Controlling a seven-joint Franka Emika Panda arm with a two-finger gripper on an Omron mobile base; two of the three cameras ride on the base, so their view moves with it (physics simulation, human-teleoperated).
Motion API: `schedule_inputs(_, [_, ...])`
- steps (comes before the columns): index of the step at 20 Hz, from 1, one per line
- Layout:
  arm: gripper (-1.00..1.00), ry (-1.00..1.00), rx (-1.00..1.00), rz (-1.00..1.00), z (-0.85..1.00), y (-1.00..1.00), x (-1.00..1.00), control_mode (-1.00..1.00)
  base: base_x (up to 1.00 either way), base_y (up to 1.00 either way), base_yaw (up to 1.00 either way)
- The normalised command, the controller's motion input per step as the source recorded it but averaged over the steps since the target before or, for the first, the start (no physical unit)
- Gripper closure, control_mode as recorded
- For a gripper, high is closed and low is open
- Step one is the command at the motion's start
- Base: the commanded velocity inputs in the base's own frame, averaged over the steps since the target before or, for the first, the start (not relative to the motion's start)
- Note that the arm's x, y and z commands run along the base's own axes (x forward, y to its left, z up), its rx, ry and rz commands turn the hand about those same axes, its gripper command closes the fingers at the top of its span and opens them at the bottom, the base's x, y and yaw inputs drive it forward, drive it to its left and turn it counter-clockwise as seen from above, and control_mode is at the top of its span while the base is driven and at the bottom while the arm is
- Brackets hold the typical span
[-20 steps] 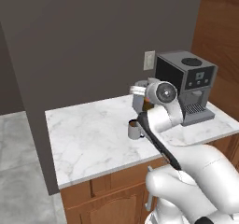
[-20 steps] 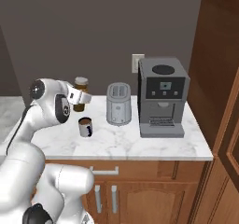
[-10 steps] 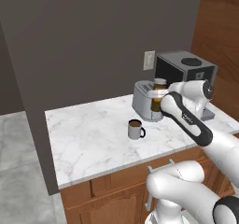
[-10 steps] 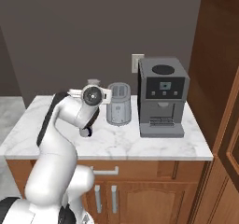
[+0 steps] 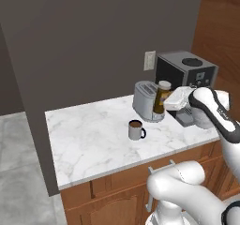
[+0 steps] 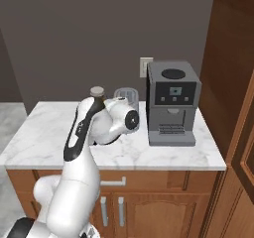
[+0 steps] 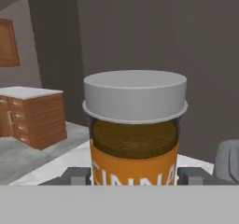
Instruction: Pick the cinnamon and honey bottle from the cabinet and place them next to the mug.
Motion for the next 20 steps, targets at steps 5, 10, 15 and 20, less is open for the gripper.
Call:
schedule_inputs(5, [1.0,-0.09,-0.02,0.27,-0.08,0.0,0.08,-1.0,0.0,0.0,0.0])
schedule_inputs(10, [1.0,0.13,-0.06,0.14,0.0,0.0,0.45,-1.0,0.0,0.0,0.0])
schedule_inputs(15, [1.0,0.15,-0.02,0.11,-0.03,-0.01,0.29,-1.0,0.0,0.0,0.0])
schedule_inputs(20, [1.0,0.02,0.0,0.04,-0.01,-0.07,0.0,-1.0,0.0,0.0,0.0])
